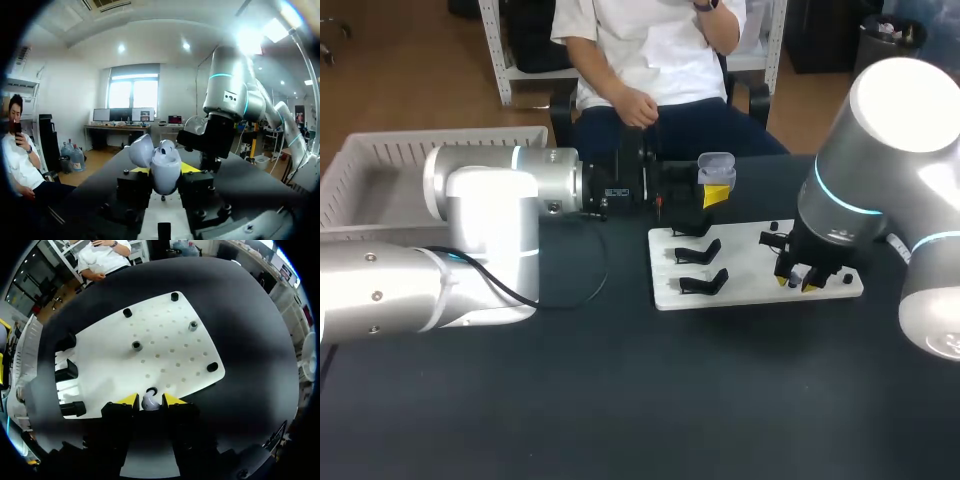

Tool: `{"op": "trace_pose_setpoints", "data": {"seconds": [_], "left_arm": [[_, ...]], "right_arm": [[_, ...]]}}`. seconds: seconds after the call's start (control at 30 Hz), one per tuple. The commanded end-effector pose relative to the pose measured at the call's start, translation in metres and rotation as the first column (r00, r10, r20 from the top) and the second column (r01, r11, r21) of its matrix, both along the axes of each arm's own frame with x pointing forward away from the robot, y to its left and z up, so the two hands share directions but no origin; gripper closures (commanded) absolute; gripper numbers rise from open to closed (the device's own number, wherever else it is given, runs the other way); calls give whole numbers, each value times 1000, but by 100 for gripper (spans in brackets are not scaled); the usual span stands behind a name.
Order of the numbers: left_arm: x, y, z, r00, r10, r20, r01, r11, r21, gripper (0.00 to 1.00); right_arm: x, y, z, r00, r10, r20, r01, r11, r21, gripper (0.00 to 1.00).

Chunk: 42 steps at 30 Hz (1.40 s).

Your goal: Pick up each earbud case from the left stands, insert the matching earbuds, close the lid, and place the case in the box.

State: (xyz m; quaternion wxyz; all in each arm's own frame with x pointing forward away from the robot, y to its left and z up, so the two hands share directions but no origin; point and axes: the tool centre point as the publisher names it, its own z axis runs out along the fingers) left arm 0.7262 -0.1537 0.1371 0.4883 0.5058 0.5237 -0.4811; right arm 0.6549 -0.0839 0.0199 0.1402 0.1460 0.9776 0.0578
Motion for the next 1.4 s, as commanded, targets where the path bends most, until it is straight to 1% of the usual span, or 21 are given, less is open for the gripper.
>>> {"op": "trace_pose_setpoints", "data": {"seconds": [0.03,0.17,0.27,0.33,0.4,0.6,0.77,0.83,0.9,0.97,1.0,1.03,1.07,1.1,1.13,1.17,1.2,1.23,1.33,1.37,1.4], "left_arm": [[-1,0,-1,1000,6,5,-6,1000,-6,100],[-1,0,-1,1000,6,5,-6,1000,-6,100],[-1,0,-1,1000,6,5,-6,1000,-6,100],[-1,0,-1,1000,6,5,-6,1000,-6,100],[-1,0,-1,1000,6,5,-6,1000,-6,100],[-1,0,-1,1000,6,5,-6,1000,-6,100],[-1,0,-1,1000,6,5,-6,1000,-6,100],[-1,0,-1,1000,6,5,-6,1000,-6,100],[-1,0,-1,1000,6,5,-6,1000,-6,100],[-1,0,-1,1000,6,5,-6,1000,-6,100],[-1,0,-1,1000,6,5,-6,1000,-6,100],[-1,0,-1,1000,6,5,-6,1000,-6,100],[-1,0,-1,1000,6,5,-6,1000,-6,100],[-1,0,-1,1000,6,5,-6,1000,-6,100],[-1,0,-1,1000,6,5,-6,1000,-6,100],[-1,0,-1,1000,6,5,-6,1000,-6,100],[-1,0,-1,1000,6,5,-6,1000,-6,100],[-1,0,-1,1000,6,5,-6,1000,-6,100],[-1,0,-1,1000,6,5,-6,1000,-6,100],[-1,0,-1,1000,6,5,-6,1000,-6,100],[-1,0,-1,1000,6,5,-6,1000,-6,100]], "right_arm": [[-2,0,0,1000,-6,9,6,1000,-6,73],[-2,0,0,1000,-9,8,9,1000,-7,78],[-1,0,0,1000,-11,7,11,1000,-7,91],[-1,0,-1,1000,-11,5,11,1000,-7,93],[0,0,-2,1000,-13,4,14,1000,-9,100],[-2,0,5,1000,-15,1,15,1000,-10,100],[-9,1,24,1000,2,22,-2,1000,-12,100],[-13,3,35,999,29,29,-28,999,-17,100],[-18,6,45,998,65,12,-65,997,-29,100],[-21,8,51,992,122,-38,-123,992,-26,100],[-24,11,57,988,147,-47,-148,989,-21,100],[-27,15,62,985,164,-57,-166,985,-41,100],[-30,18,67,980,192,-54,-193,981,-23,100],[-33,21,74,973,222,-66,-223,975,-12,100],[-35,25,78,966,249,-69,-251,968,-30,100],[-38,28,83,957,282,-68,-284,959,-15,100],[-40,32,88,943,323,-80,-325,946,-6,100],[-43,37,92,927,364,-84,-367,930,-24,100],[-51,48,103,860,495,-122,-503,863,-44,100],[-54,52,107,822,553,-136,-561,828,-20,100],[-58,57,112,786,601,-145,-613,788,-58,100]]}}
